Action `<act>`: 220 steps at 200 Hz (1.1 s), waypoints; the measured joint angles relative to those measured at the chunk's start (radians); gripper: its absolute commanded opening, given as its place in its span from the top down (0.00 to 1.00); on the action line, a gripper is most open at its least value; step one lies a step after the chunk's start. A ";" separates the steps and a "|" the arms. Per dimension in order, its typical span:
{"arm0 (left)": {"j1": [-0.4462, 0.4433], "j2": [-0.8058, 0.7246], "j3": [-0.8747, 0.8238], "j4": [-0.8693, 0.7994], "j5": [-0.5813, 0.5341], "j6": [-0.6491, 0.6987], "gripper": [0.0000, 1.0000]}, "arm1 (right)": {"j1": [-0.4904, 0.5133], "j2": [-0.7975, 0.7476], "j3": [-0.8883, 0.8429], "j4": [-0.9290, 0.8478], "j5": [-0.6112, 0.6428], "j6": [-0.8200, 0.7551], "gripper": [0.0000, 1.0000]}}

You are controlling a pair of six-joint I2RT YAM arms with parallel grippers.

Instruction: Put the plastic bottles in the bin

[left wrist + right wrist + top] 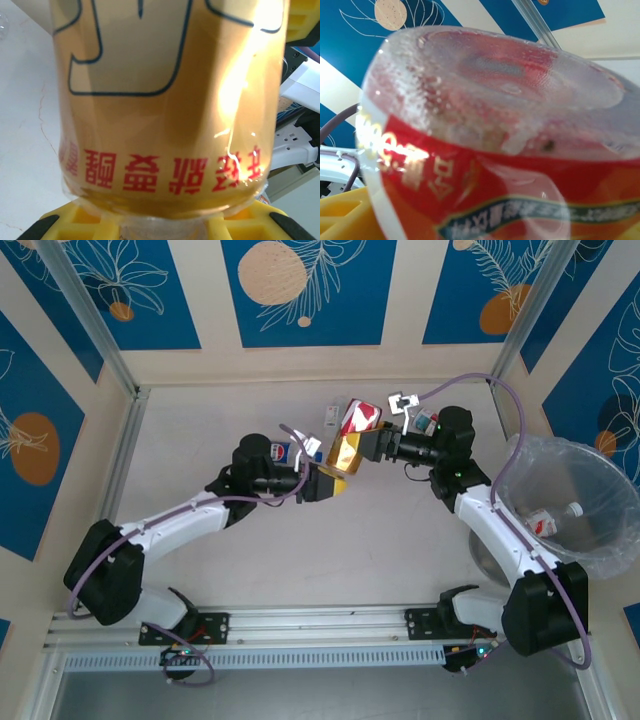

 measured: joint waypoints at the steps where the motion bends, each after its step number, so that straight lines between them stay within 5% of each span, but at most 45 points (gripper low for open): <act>1: 0.000 0.001 0.000 0.000 0.001 -0.001 1.00 | 0.000 0.001 0.000 -0.001 0.001 0.003 0.23; 48: 0.002 0.007 0.015 -0.041 0.010 0.018 1.00 | 0.011 0.008 0.004 -0.024 0.020 0.021 0.15; 112: 0.001 0.021 0.040 -0.040 0.029 0.043 1.00 | 0.035 0.018 0.029 -0.018 0.047 0.047 0.49; 166: 0.001 0.024 0.043 -0.040 0.029 0.050 1.00 | 0.036 0.017 0.028 -0.015 0.051 0.051 0.49; 189: 0.001 0.024 0.043 -0.043 0.029 0.054 0.97 | 0.036 0.016 0.027 -0.019 0.052 0.050 0.49; 220: 0.000 0.024 0.046 -0.052 0.029 0.063 0.78 | 0.036 0.009 0.021 -0.020 0.058 0.050 0.49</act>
